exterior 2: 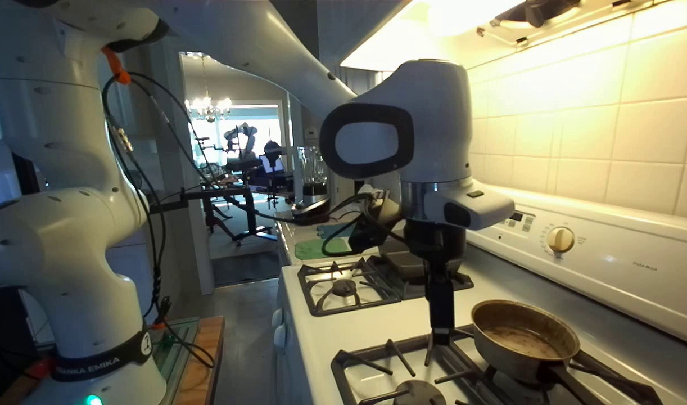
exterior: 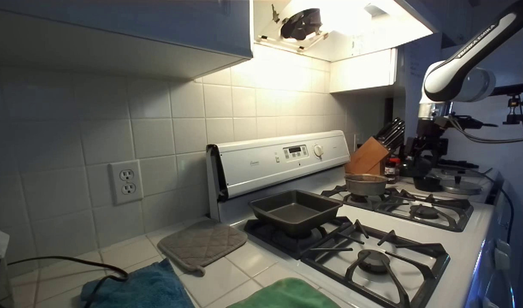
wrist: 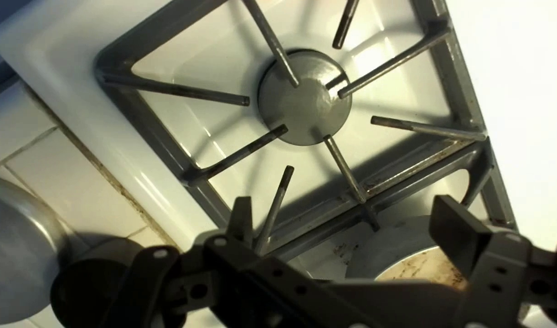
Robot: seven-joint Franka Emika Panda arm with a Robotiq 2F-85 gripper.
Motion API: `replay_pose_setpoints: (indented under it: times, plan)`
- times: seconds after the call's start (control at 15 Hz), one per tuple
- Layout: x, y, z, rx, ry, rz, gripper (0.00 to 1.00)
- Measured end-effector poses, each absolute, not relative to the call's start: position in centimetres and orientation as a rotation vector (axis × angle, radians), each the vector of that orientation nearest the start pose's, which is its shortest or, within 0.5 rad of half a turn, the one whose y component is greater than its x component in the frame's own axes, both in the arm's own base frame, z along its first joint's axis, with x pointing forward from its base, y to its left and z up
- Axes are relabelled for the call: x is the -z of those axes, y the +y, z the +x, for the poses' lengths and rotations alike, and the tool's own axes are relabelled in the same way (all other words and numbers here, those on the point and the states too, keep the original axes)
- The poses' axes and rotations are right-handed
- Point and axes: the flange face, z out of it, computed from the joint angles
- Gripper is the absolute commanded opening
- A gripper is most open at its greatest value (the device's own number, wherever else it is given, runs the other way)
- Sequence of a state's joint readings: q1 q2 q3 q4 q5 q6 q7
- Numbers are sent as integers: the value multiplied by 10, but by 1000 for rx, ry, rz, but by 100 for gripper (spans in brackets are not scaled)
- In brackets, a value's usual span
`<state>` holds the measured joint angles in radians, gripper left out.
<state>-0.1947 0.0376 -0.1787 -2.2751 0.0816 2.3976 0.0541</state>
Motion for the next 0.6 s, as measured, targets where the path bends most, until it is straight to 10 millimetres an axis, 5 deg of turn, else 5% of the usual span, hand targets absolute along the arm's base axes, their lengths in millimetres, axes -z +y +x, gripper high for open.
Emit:
replay_pose_setpoints:
  times: [0.47, 0.6]
  plan:
    - [-365, -183, 465, 401, 270, -3127, 100]
    - [-365, -182, 464, 409, 261, -3128, 100]
